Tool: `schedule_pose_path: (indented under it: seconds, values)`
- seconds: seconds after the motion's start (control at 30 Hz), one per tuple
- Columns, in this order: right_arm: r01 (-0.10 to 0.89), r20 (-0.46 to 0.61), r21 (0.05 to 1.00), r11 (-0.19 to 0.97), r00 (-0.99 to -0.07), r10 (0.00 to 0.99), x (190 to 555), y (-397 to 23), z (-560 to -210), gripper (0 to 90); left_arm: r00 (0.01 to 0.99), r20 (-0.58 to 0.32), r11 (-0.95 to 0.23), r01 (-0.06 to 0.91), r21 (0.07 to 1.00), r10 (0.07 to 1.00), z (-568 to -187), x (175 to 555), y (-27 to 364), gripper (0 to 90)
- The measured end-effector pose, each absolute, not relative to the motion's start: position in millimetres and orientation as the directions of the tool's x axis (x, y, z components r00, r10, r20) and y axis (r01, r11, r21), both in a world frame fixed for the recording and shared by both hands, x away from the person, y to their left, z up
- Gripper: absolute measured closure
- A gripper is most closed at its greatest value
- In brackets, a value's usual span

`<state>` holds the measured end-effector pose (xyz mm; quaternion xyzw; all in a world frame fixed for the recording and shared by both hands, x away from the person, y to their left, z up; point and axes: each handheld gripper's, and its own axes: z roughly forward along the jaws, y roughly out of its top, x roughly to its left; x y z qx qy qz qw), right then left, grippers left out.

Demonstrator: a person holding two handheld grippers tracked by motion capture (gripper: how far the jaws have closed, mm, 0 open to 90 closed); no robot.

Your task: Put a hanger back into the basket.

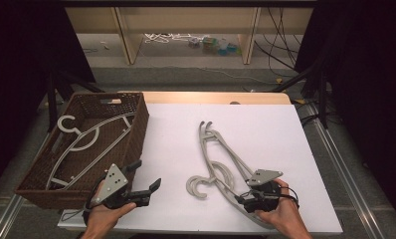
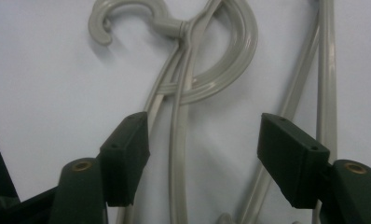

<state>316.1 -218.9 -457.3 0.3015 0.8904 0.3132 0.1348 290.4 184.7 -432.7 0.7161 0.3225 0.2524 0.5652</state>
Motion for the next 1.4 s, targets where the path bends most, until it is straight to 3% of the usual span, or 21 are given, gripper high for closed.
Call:
schedule_pose_path:
  seconds: [0.7,1.2,1.4]
  values:
    - [0.499,-0.007,0.504,0.705,-0.813,0.582,336,-194,-469,70.3,0.675,0.007,-0.173,0.179,0.969,0.738,-432,290,183,16.7]
    - [0.521,-0.013,0.461,0.718,-0.805,0.593,343,-185,-465,80.2,0.682,0.006,-0.182,0.186,0.965,0.731,-433,290,182,17.1]
    - [0.509,-0.056,0.49,0.708,-0.792,0.608,342,-194,-450,81.9,0.681,0.006,-0.183,0.188,0.965,0.732,-433,290,182,17.5]
